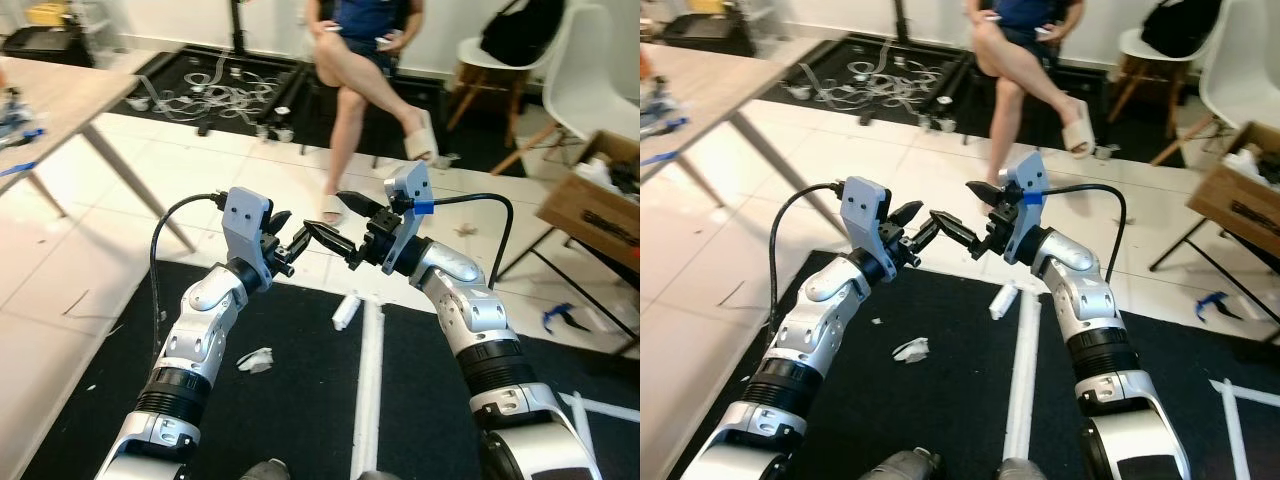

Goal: Picking trash to rubbish bin

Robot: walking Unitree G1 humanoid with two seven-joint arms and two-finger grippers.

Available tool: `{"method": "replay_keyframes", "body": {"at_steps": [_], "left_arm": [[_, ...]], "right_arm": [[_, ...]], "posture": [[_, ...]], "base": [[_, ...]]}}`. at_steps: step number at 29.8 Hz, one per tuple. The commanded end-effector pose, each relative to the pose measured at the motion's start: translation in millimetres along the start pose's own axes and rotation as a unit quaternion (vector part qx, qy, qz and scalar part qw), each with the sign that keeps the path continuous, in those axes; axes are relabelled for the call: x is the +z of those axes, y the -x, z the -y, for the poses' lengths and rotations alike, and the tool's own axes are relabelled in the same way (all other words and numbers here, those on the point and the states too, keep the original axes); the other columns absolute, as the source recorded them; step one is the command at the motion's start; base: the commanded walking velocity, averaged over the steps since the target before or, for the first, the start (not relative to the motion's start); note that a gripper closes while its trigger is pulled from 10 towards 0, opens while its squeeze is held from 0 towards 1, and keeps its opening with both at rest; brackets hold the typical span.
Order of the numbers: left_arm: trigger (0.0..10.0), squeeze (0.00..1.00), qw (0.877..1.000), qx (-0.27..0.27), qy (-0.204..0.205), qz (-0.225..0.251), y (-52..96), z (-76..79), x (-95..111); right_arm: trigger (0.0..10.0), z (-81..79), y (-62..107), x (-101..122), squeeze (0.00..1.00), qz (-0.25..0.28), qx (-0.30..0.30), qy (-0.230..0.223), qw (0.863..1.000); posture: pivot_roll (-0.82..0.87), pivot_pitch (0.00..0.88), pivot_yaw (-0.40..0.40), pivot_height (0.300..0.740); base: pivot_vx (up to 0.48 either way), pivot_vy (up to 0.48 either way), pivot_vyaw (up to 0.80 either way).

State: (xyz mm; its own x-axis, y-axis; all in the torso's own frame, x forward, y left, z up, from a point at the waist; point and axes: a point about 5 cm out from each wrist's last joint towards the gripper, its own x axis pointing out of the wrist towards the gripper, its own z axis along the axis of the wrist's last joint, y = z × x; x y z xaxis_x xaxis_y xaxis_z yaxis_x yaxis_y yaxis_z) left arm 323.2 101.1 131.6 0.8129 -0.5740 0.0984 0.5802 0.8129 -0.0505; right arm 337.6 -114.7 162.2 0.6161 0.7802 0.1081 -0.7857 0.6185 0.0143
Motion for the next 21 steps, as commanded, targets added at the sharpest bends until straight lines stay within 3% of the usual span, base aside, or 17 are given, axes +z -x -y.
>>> {"method": "replay_keyframes", "body": {"at_steps": [1,21], "left_arm": [[10.0,0.00,1.000,-0.001,0.002,-0.006,0.7,0.3,-2.9],[10.0,0.00,1.000,0.000,0.004,-0.006,0.5,-0.1,-3.1]], "right_arm": [[10.0,-0.6,0.3,-1.9,0.00,-0.006,0.003,0.002,1.000],[10.0,-0.2,0.6,-1.4,0.00,-0.006,0.003,0.003,1.000]], "posture": [[-0.03,0.000,-0.033,0.740],[-0.03,0.000,-0.032,0.740]], "base": [[0.000,0.000,0.79],[0.000,0.000,0.79]]}}
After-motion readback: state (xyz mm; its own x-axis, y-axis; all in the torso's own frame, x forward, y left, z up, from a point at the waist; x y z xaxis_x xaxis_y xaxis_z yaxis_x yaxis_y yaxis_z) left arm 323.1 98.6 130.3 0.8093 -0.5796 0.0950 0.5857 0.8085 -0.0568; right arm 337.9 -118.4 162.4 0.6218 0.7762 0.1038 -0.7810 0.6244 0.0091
